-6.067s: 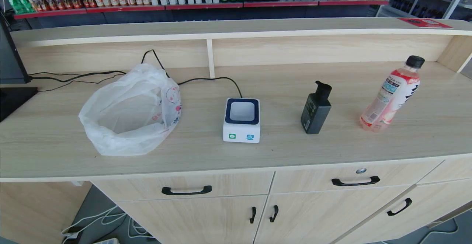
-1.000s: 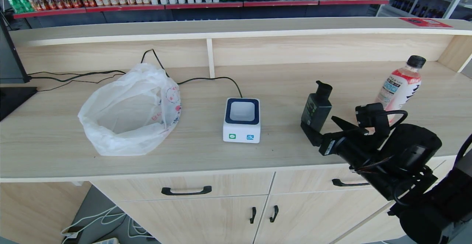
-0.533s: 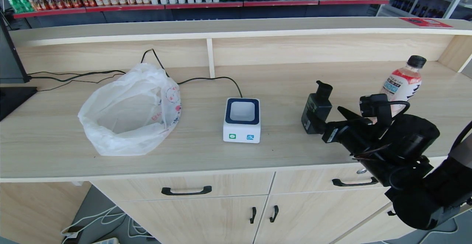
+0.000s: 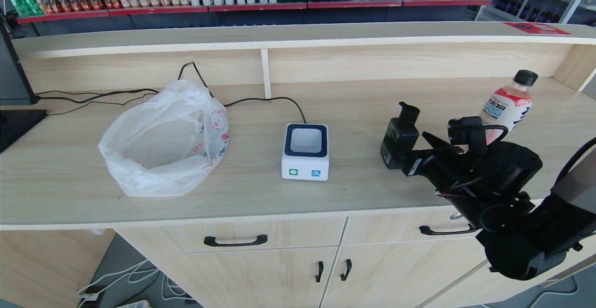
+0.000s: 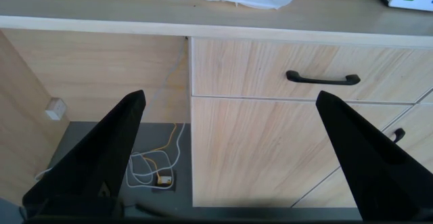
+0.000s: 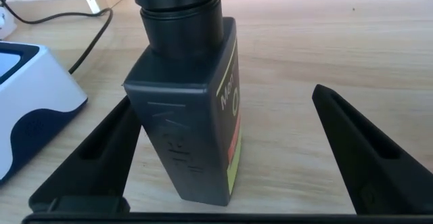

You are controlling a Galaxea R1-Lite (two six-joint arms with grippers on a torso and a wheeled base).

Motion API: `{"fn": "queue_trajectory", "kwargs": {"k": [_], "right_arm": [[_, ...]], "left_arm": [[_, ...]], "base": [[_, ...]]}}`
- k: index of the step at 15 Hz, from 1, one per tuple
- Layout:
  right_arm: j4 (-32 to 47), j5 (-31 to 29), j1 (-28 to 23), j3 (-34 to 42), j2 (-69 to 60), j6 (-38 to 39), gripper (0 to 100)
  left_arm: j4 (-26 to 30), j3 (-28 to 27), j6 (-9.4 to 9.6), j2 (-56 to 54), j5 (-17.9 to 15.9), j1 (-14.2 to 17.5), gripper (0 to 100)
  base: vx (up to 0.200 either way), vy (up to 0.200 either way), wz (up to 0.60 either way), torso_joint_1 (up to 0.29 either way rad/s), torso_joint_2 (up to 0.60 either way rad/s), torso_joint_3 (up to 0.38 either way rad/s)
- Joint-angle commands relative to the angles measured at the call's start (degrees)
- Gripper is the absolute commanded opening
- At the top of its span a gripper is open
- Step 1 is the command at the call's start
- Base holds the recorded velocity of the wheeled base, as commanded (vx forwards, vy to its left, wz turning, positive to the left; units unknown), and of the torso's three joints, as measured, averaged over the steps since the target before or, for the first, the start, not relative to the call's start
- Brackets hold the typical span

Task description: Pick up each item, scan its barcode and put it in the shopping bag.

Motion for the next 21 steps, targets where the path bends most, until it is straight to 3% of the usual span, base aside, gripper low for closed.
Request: {"fn": "queue_trajectory", "kwargs": {"k": [1,6,17,18,21], "right_arm": [[0.1,0.1,0.0,-1.5,1.6,0.2,100],[0.3,0.1,-0.1,-5.3,4.3,1.5,100],[0.4,0.0,-0.2,-5.4,4.8,2.4,100],[0.4,0.0,-0.2,-5.4,4.9,2.4,0],[0.4,0.2,-0.2,-5.7,4.8,2.5,0]], "left_arm": [[0.0,0.0,-0.01,0.0,0.0,0.0,100],[0.0,0.0,-0.01,0.0,0.0,0.0,100],[0.0,0.0,-0.01,0.0,0.0,0.0,100],[0.0,0.0,-0.01,0.0,0.0,0.0,100],[0.0,0.0,-0.01,0.0,0.0,0.0,100]], "base": [[0.000,0.000,0.00,0.000,0.00,0.000],[0.000,0.000,0.00,0.000,0.00,0.000],[0.000,0.000,0.00,0.000,0.00,0.000],[0.000,0.000,0.00,0.000,0.00,0.000],[0.000,0.000,0.00,0.000,0.00,0.000]]}}
